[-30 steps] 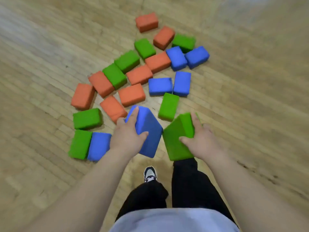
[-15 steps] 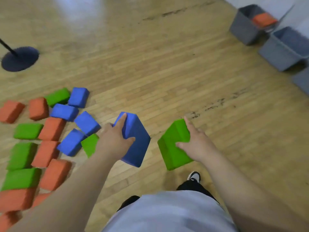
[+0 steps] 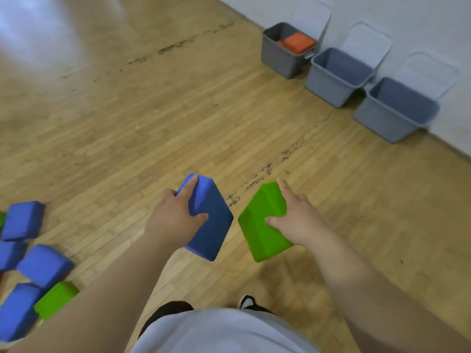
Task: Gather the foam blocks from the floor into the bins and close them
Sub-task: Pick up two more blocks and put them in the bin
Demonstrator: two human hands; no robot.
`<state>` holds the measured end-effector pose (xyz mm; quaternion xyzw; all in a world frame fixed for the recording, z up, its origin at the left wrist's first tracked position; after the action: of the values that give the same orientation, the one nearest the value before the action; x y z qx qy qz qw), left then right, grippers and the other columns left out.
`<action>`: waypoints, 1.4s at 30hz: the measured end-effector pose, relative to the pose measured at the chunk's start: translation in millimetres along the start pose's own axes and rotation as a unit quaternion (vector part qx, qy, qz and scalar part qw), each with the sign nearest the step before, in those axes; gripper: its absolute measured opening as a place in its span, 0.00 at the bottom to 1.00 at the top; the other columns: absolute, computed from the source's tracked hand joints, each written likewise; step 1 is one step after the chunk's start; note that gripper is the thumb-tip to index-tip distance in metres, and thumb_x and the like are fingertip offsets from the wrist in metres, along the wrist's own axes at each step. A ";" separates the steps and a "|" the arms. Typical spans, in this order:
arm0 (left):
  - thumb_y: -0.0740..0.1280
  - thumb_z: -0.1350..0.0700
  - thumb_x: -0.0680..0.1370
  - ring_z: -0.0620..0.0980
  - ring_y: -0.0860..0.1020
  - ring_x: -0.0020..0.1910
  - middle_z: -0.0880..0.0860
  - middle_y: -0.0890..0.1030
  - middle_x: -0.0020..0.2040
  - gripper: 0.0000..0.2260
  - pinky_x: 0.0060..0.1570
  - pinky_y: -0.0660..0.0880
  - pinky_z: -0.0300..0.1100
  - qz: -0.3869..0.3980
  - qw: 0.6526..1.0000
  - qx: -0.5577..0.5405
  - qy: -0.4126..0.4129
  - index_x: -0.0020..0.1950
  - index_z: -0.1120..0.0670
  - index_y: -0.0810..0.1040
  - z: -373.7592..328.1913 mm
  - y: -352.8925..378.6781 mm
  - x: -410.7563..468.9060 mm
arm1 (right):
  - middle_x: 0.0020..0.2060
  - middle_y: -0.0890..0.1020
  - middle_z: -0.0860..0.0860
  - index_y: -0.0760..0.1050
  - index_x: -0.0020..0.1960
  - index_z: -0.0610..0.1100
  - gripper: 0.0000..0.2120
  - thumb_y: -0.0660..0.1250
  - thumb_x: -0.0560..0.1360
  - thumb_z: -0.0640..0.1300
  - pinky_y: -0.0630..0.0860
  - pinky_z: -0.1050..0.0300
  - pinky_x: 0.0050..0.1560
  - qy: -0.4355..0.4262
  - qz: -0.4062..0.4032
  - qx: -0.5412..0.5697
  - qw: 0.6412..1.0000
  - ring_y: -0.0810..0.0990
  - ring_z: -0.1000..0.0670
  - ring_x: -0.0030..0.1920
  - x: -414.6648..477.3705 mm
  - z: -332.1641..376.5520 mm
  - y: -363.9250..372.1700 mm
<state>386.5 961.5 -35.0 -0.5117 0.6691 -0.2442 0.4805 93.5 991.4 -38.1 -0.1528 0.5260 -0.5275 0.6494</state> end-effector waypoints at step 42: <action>0.69 0.41 0.77 0.51 0.75 0.53 0.47 0.67 0.60 0.39 0.51 0.78 0.48 0.013 0.995 0.038 0.092 0.80 0.30 0.48 -298.8 -267.8 751.0 | 0.76 0.66 0.49 0.37 0.80 0.70 0.50 0.72 0.74 0.62 0.76 0.51 0.58 -0.030 -0.036 0.022 0.999 0.76 0.44 0.65 679.4 164.6 -420.6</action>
<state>229.2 126.2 14.2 -0.4593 0.7076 -0.3092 0.4390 -62.7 191.1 -10.0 -0.1736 0.4886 -0.5572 0.6486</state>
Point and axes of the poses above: each hand's wrist, its own x-axis towards the middle knuckle, its own y-axis out of the palm, z = x × y, the point moved 7 cm from there along x, towards the middle knuckle
